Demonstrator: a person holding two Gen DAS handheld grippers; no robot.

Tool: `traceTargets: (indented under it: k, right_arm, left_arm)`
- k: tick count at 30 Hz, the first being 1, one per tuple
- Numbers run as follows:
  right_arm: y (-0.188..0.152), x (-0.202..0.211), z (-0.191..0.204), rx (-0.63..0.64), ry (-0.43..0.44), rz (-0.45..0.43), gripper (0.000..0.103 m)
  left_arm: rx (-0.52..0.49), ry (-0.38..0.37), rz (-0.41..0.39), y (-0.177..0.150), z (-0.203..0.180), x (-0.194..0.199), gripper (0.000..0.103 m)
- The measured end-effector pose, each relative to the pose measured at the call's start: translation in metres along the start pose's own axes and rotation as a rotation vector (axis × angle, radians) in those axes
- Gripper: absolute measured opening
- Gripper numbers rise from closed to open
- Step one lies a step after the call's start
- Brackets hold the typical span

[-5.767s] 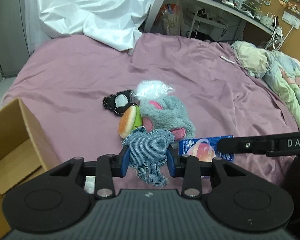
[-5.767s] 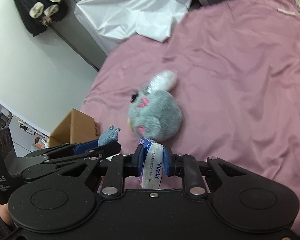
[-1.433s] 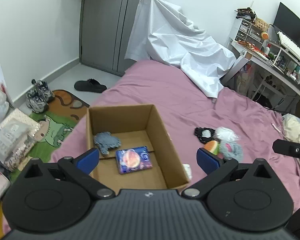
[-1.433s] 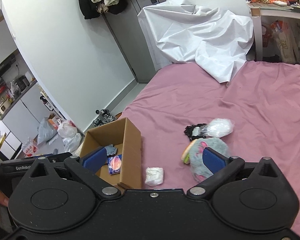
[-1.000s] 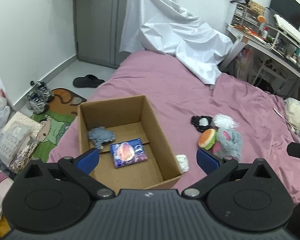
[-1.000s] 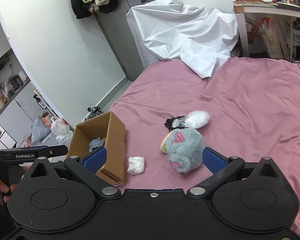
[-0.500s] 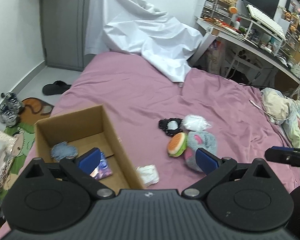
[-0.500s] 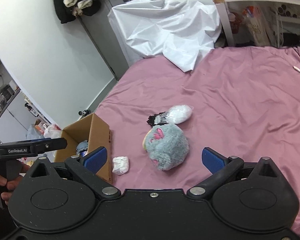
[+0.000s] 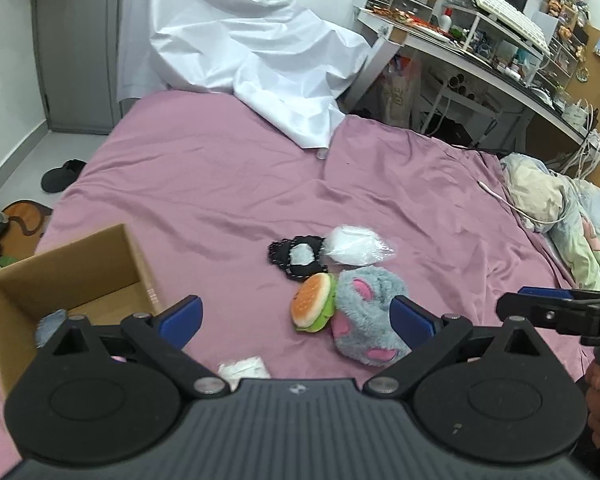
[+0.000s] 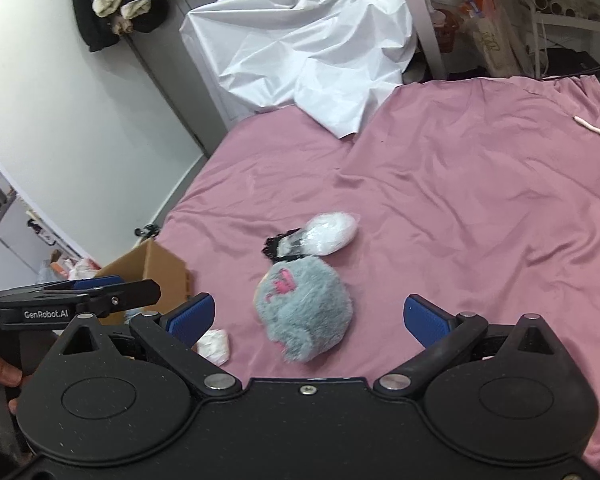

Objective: Organize soft objects
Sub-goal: 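Close the left gripper on the grey plush toy while the right gripper also grasps it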

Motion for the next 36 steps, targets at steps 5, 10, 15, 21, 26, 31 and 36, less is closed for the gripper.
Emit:
traceTargets:
  k: [5, 10, 15, 21, 26, 31, 36]
  right_arm:
    - [0.004, -0.011, -0.006, -0.019, -0.005, 0.005, 0.102]
    - [0.006, -0.023, -0.009, -0.031, 0.022, 0.029, 0.099]
    - [0.007, -0.038, -0.015, -0.059, 0.039, 0.063, 0.09]
    - [0.008, -0.052, -0.02, -0.095, 0.074, 0.098, 0.078]
    - [0.007, -0.067, -0.024, -0.136, 0.079, 0.128, 0.067]
    - [0.004, -0.081, -0.033, -0.204, 0.089, 0.154, 0.061]
    - [0.001, -0.092, -0.035, -0.245, 0.107, 0.177, 0.06]
  left_arm:
    - [0.003, -0.028, 0.032, 0.004, -0.01, -0.022, 0.092]
    - [0.022, -0.055, 0.078, 0.004, -0.015, -0.045, 0.079]
    - [0.046, -0.077, 0.126, 0.003, -0.016, -0.064, 0.059]
    - [0.078, -0.087, 0.171, 0.001, -0.015, -0.079, 0.042]
    - [0.098, -0.117, 0.186, 0.001, -0.017, -0.086, 0.032]
    - [0.093, -0.136, 0.2, 0.001, -0.024, -0.096, 0.03]
    - [0.134, -0.145, 0.254, -0.007, -0.021, -0.109, 0.024]
Point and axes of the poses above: each gripper's, at about its wrist camera, not at the fingertips, and x roughly against the way its jaws point, z to its left, y to its top, the point moved 4 cm from there along -x, roughly the way its jaws point, and after that the axes turned 5 degrees about x, right-handed, at the moved point
